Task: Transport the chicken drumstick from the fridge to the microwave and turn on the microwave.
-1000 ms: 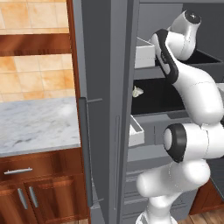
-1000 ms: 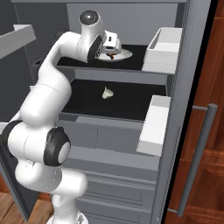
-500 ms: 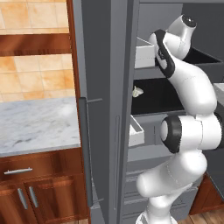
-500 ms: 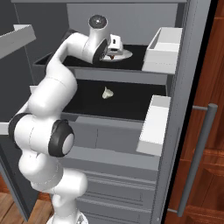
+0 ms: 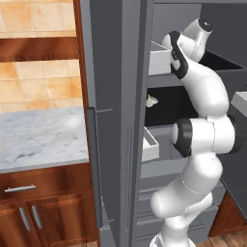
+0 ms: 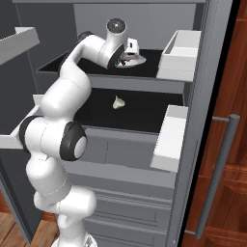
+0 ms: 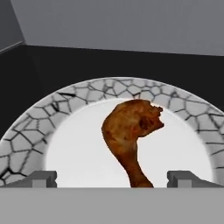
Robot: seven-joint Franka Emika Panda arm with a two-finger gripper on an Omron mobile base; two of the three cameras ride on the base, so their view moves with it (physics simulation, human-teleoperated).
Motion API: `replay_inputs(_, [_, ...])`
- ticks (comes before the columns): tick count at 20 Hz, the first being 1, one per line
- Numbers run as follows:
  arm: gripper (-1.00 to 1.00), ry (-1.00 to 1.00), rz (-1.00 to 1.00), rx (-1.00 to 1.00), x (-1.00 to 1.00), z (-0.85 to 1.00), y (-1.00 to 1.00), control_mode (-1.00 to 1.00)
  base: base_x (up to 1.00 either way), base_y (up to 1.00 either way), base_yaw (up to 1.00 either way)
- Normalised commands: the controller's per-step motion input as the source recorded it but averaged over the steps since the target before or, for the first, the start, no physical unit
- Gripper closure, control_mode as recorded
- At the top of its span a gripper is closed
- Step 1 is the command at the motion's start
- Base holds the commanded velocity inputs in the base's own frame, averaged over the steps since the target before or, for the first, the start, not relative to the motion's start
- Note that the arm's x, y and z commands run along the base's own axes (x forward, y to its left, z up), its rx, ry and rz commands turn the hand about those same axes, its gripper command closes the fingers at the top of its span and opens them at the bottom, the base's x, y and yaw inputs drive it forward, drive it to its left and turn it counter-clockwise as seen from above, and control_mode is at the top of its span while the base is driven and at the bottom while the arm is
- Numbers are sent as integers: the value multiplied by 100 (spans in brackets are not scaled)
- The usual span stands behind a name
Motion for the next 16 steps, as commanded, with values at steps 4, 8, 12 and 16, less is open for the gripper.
replay_inputs(4, [-100, 0, 3, 0, 47, -2, -2, -100, 0, 0, 0])
replay_inputs(8, [-100, 0, 2, 0, 39, -7, -3, -100, 0, 0, 0])
replay_inputs(12, [-100, 0, 1, 0, 23, -21, 0, -100, 0, 0, 0])
replay_inputs(16, [-100, 3, 0, 0, 0, -43, 0, -100, 0, 0, 0])
